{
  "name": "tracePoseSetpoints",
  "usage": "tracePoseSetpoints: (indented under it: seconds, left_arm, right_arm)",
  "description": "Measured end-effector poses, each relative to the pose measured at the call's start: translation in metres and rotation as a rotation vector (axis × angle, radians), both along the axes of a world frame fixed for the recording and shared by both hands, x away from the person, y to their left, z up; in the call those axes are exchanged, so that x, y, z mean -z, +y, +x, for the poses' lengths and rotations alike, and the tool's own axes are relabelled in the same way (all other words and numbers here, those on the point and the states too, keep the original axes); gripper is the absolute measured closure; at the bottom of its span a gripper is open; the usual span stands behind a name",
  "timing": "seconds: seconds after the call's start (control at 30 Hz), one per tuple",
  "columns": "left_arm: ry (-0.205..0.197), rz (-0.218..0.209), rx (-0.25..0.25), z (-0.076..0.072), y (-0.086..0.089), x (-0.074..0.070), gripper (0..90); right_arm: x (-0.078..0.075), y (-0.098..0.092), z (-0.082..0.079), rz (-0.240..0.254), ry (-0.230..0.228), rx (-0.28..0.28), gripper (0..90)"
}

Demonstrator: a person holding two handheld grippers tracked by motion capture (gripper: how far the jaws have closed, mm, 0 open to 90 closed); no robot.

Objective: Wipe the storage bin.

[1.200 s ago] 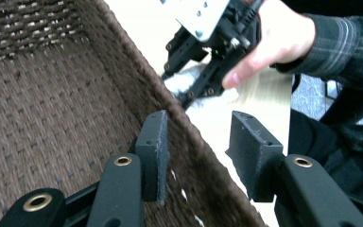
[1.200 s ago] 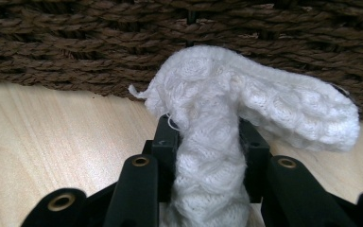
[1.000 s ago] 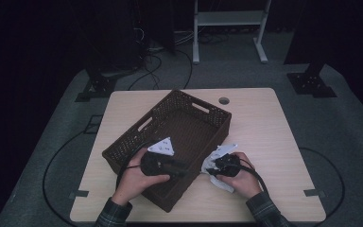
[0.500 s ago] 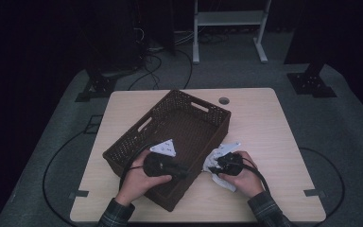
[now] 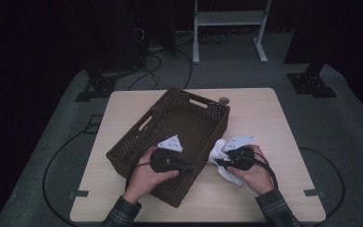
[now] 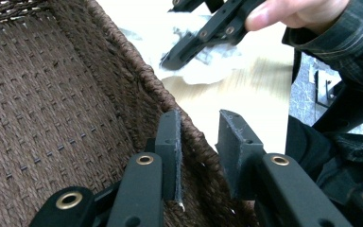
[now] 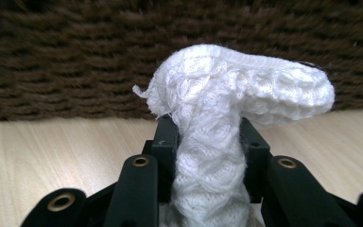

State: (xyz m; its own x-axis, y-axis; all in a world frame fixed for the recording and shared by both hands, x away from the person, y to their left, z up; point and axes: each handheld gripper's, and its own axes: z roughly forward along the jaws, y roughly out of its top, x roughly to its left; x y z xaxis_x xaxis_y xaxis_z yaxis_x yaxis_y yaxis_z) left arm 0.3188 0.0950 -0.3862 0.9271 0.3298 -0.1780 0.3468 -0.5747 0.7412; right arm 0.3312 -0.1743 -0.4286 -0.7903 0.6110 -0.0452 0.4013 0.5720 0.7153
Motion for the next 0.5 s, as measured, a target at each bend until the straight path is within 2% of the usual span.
tracePoseSetpoints:
  seconds: [0.3,0.5]
  left_arm:
    - [-0.001,0.000,-0.002,0.000,-0.001,0.000,69.7]
    - [0.000,0.000,-0.002,0.000,-0.001,0.000,69.6]
  right_arm:
    - [-0.020,0.005,-0.010,0.037,-0.042,-0.036,66.5]
    - [-0.021,0.012,-0.011,0.042,-0.048,-0.050,66.5]
